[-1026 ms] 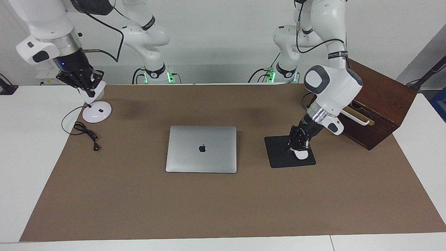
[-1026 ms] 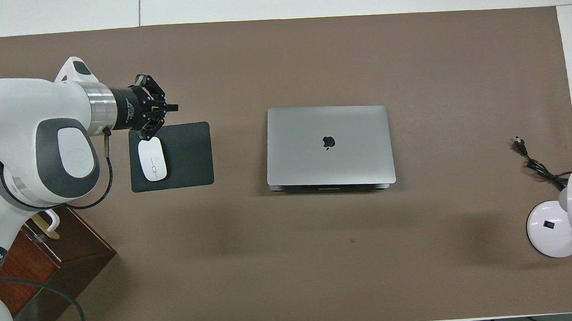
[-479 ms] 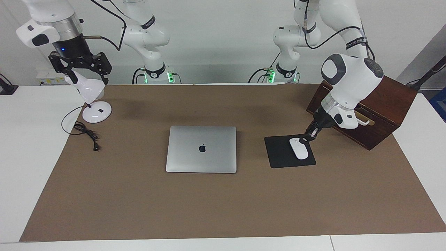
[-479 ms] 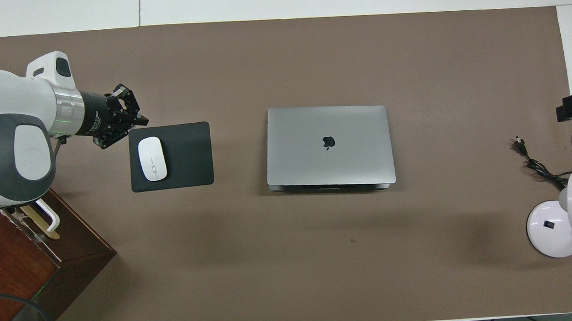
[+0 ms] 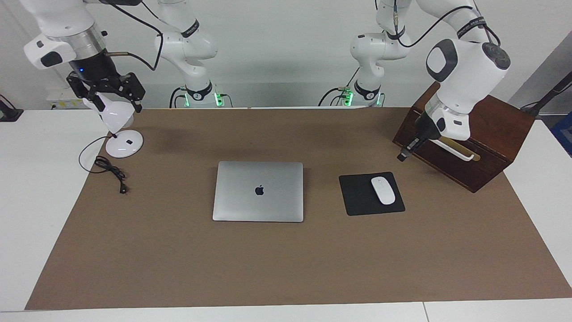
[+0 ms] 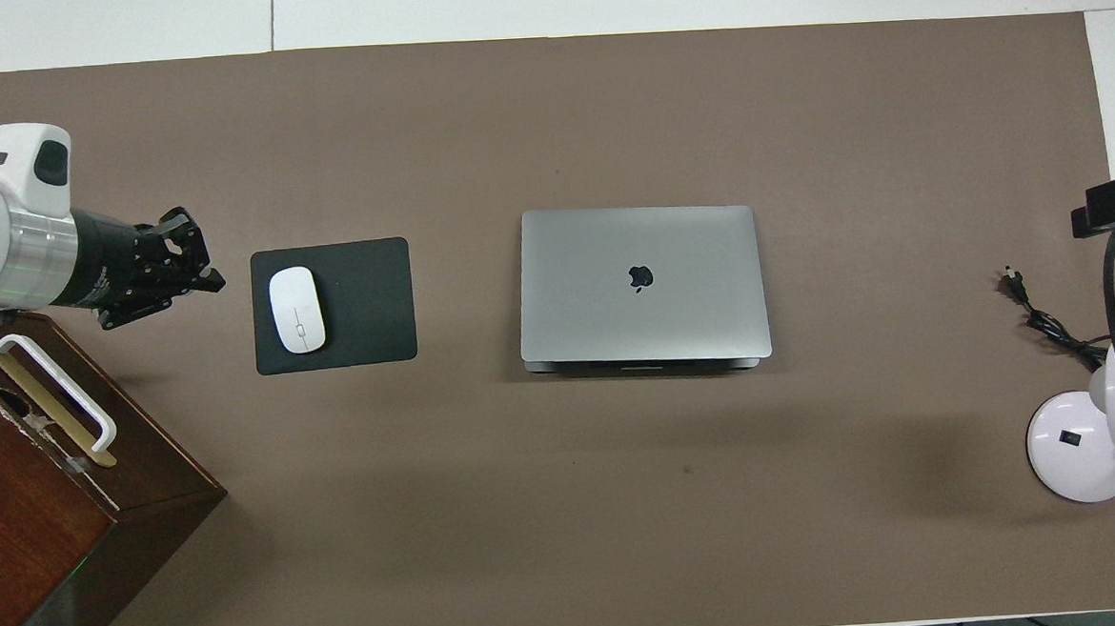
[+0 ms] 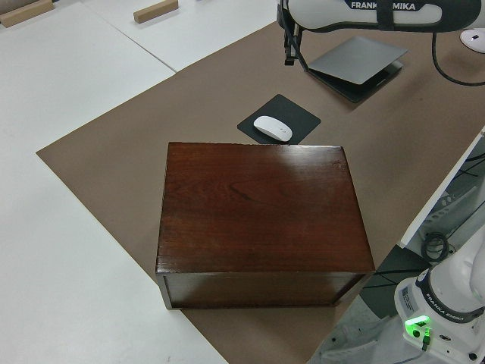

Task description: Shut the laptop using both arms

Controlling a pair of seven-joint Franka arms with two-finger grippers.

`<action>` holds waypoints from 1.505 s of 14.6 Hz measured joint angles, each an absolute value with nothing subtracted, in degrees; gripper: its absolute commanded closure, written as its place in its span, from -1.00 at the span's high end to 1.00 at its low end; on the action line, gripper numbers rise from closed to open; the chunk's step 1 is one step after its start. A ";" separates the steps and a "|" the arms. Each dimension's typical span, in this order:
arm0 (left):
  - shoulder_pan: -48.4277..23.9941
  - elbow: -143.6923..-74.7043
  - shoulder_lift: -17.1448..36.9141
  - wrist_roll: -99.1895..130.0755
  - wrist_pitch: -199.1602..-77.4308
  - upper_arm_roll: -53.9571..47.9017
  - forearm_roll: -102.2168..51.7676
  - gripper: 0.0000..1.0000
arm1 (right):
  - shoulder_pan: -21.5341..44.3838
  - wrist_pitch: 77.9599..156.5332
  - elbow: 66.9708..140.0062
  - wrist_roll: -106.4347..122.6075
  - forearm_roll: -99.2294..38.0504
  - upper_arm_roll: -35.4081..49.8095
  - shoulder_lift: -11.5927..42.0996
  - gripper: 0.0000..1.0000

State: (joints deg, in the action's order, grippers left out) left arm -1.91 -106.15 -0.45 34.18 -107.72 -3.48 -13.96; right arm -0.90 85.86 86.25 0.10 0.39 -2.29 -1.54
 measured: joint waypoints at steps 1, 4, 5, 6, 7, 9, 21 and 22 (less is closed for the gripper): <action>-1.79 -106.16 -1.18 31.84 -105.76 -3.40 -12.66 -1.00 | -0.96 86.27 86.67 0.77 0.39 -2.45 -1.53 1.00; -1.80 -106.19 -2.89 23.74 -99.29 -3.48 -9.61 -1.00 | -2.15 86.60 87.79 1.35 0.39 -1.99 -1.54 1.00; -1.80 -106.20 -3.36 21.87 -97.92 -3.48 -9.43 -1.00 | -3.75 86.71 88.29 1.39 0.37 -0.61 -1.57 1.00; -1.80 -106.21 -3.87 20.77 -97.17 -3.51 -9.10 -1.00 | -6.40 87.02 88.86 1.40 0.36 1.85 -1.64 1.00; -1.81 -106.20 -4.39 19.97 -96.86 -3.58 -8.20 -1.00 | -10.02 87.63 89.41 1.40 0.36 5.26 -1.80 1.00; -1.82 -106.09 -4.76 17.54 -97.06 -3.55 -6.00 -0.91 | -15.25 88.03 89.97 1.42 0.36 9.96 -2.18 1.00; -2.94 -98.70 -0.74 11.55 -93.60 -1.19 -1.29 1.00 | -14.86 88.47 89.85 1.44 0.37 9.92 -2.84 1.00; -2.97 -98.69 -0.66 11.55 -93.52 -1.19 -1.29 1.00 | -13.20 88.49 89.85 1.44 0.38 8.30 -2.83 1.00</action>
State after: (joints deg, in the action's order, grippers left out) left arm -2.97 -98.69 -0.66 11.55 -93.52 -1.19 -1.29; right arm -13.20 88.49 89.85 1.44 0.38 8.30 -2.83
